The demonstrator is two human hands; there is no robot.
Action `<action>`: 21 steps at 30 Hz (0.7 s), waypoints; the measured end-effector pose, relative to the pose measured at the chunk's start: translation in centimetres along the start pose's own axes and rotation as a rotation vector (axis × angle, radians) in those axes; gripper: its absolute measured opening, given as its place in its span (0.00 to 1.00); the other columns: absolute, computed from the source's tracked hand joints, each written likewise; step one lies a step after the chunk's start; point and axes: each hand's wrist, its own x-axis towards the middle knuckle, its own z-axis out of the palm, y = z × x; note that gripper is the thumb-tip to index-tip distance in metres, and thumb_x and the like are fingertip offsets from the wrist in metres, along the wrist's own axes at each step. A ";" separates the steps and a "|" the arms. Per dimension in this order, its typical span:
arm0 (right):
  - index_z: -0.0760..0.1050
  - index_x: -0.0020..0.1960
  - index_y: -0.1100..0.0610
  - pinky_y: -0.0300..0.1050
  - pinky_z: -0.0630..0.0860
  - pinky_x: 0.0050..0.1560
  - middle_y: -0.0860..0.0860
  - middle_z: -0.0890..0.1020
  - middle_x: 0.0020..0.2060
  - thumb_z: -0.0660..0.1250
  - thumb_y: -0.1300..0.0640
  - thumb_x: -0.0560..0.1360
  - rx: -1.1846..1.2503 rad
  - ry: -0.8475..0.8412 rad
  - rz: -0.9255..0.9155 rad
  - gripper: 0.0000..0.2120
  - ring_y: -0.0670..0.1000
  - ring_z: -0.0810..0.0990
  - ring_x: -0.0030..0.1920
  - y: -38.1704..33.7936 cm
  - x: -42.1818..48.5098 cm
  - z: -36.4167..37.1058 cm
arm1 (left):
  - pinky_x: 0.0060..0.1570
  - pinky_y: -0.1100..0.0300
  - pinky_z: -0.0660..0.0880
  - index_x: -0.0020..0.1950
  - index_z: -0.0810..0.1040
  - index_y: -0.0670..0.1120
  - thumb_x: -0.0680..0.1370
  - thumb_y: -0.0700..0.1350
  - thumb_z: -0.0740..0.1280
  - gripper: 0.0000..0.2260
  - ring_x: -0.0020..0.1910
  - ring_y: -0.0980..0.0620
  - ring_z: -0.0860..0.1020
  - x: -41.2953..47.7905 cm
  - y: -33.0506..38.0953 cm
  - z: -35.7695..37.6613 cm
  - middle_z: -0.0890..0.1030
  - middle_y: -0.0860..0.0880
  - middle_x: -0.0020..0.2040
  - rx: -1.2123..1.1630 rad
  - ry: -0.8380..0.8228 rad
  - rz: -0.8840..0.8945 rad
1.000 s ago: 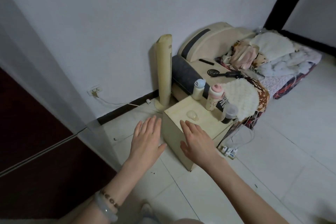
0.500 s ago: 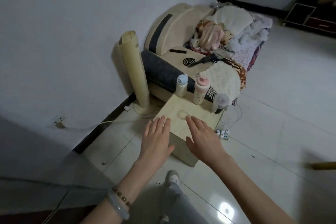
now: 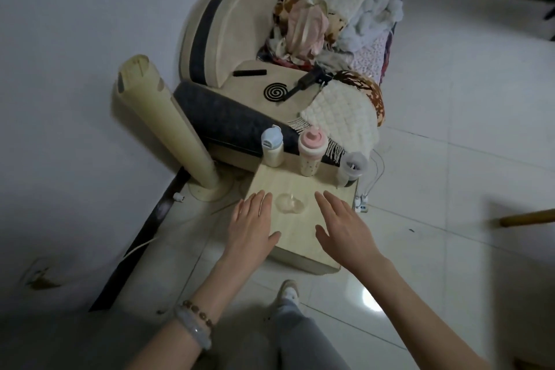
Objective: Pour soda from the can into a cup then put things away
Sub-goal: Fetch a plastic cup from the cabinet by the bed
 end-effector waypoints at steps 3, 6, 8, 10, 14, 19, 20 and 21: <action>0.60 0.74 0.59 0.49 0.69 0.64 0.57 0.66 0.71 0.66 0.58 0.75 0.089 -0.043 0.024 0.30 0.57 0.67 0.69 1.8 2.1 0.6 | 0.73 0.53 0.53 0.76 0.50 0.45 0.76 0.56 0.65 0.36 0.75 0.49 0.55 2.8 -1.7 1.2 0.56 0.47 0.77 -0.058 -0.067 -0.013; 0.56 0.75 0.56 0.43 0.66 0.65 0.53 0.63 0.73 0.63 0.57 0.76 0.141 -0.094 0.093 0.30 0.52 0.63 0.72 3.8 4.0 2.0 | 0.72 0.55 0.53 0.76 0.51 0.45 0.75 0.54 0.67 0.37 0.75 0.49 0.54 5.1 -3.1 2.2 0.55 0.48 0.77 -0.175 -0.193 0.002; 0.58 0.75 0.55 0.43 0.68 0.63 0.53 0.64 0.72 0.63 0.58 0.76 0.166 -0.110 0.136 0.29 0.52 0.64 0.71 4.8 5.2 3.3 | 0.72 0.56 0.53 0.76 0.53 0.45 0.74 0.52 0.69 0.37 0.75 0.49 0.53 6.6 -4.1 3.1 0.55 0.48 0.76 -0.268 -0.286 0.005; 0.59 0.74 0.56 0.45 0.70 0.61 0.52 0.65 0.72 0.63 0.59 0.76 0.190 -0.128 0.184 0.28 0.52 0.67 0.69 5.6 6.3 4.8 | 0.71 0.56 0.55 0.76 0.54 0.46 0.73 0.52 0.70 0.37 0.74 0.49 0.54 8.1 -5.2 4.3 0.56 0.49 0.76 -0.306 -0.345 0.004; 0.62 0.73 0.57 0.46 0.70 0.61 0.53 0.68 0.70 0.64 0.62 0.74 0.295 -0.183 0.314 0.28 0.54 0.70 0.66 7.2 8.3 8.6 | 0.70 0.54 0.61 0.75 0.55 0.47 0.72 0.50 0.72 0.37 0.73 0.49 0.59 11.1 -6.8 7.2 0.60 0.48 0.75 -0.388 -0.418 -0.031; 0.65 0.71 0.57 0.42 0.70 0.62 0.53 0.70 0.68 0.63 0.66 0.73 0.669 -0.169 0.693 0.27 0.51 0.69 0.68 9.1 10.5 15.2 | 0.68 0.55 0.63 0.75 0.56 0.48 0.70 0.52 0.74 0.39 0.72 0.50 0.61 15.2 -8.7 13.5 0.61 0.49 0.74 -0.427 -0.470 -0.078; 0.65 0.71 0.57 0.39 0.69 0.61 0.53 0.70 0.68 0.62 0.67 0.73 0.707 -0.173 0.744 0.27 0.51 0.68 0.68 9.6 10.9 16.6 | 0.67 0.55 0.64 0.74 0.57 0.48 0.70 0.52 0.74 0.39 0.72 0.50 0.61 16.0 -8.9 15.1 0.62 0.49 0.74 -0.443 -0.470 -0.080; 0.65 0.71 0.57 0.38 0.69 0.60 0.54 0.70 0.68 0.62 0.68 0.73 0.729 -0.183 0.776 0.28 0.51 0.68 0.69 10.1 11.3 17.9 | 0.67 0.56 0.64 0.73 0.59 0.48 0.69 0.52 0.74 0.38 0.71 0.50 0.62 16.7 -9.0 16.7 0.64 0.49 0.73 -0.463 -0.469 -0.082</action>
